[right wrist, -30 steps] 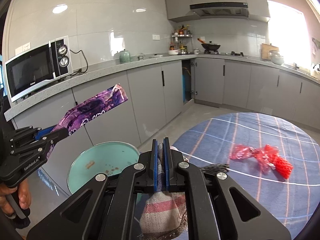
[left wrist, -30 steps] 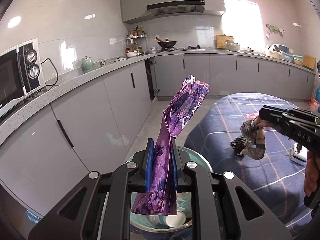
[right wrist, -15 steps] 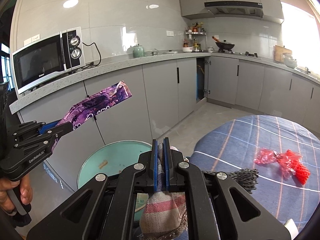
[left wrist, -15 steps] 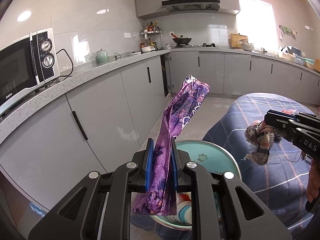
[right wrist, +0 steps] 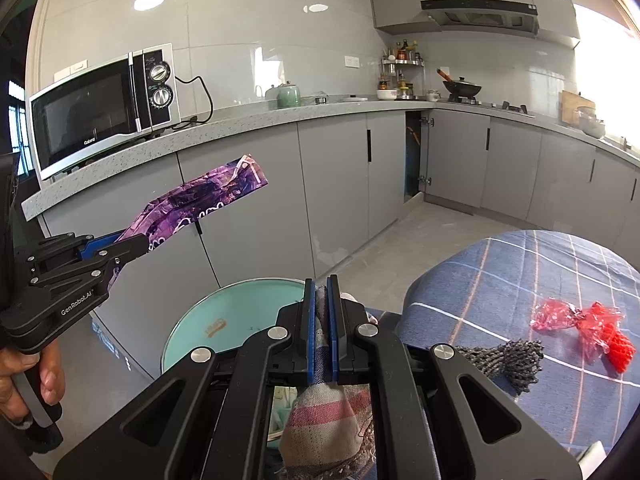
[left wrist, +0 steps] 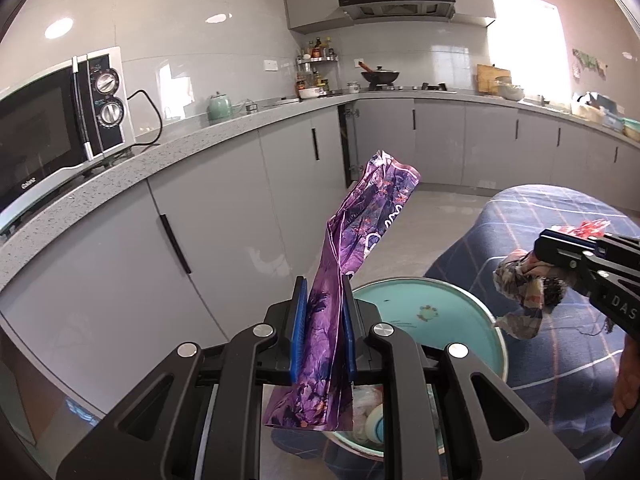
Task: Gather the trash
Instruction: 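Carry the purple wrapper and striped cloth over the teal bin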
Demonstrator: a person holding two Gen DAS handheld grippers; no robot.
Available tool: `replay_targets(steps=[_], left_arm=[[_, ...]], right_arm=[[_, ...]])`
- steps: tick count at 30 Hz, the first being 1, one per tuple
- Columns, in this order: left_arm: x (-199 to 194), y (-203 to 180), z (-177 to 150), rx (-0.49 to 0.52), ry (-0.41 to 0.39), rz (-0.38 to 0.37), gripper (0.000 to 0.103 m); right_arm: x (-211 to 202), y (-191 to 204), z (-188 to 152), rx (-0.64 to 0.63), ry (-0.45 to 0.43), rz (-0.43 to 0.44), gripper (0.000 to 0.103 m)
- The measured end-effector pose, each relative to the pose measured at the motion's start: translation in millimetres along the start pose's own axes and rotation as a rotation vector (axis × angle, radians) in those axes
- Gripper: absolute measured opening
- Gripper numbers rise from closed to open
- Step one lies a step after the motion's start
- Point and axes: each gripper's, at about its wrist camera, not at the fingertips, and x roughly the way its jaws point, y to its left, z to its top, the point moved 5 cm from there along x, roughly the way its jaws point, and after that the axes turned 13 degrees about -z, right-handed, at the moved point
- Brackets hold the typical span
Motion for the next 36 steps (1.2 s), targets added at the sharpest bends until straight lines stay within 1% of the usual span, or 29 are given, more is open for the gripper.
replay_targets(steps=[4,20,27,36], left_arm=[[1.3,1.8,-1.5,0.004,0.005,0.017,0.016],[3.2,5.9,-2.2,-0.021,0.017,0.032,0.016],[3.5,2.5,-2.1,-0.006,0.016,0.054,0.016],[3.3,1.6,-3.2,-0.006,0.014,0.056,0.016]], right_arm=[[2.4,2.2,-0.8,-0.007,0.004,0.003,0.006],[15.1,15.1,5.3,-0.029,0.009,0.024,0.006],[16.7,22.6,6.2,-0.039,0.006,0.031,0.006],[22.7,27.7,2.0,-0.041,0.013,0.031,0.006]])
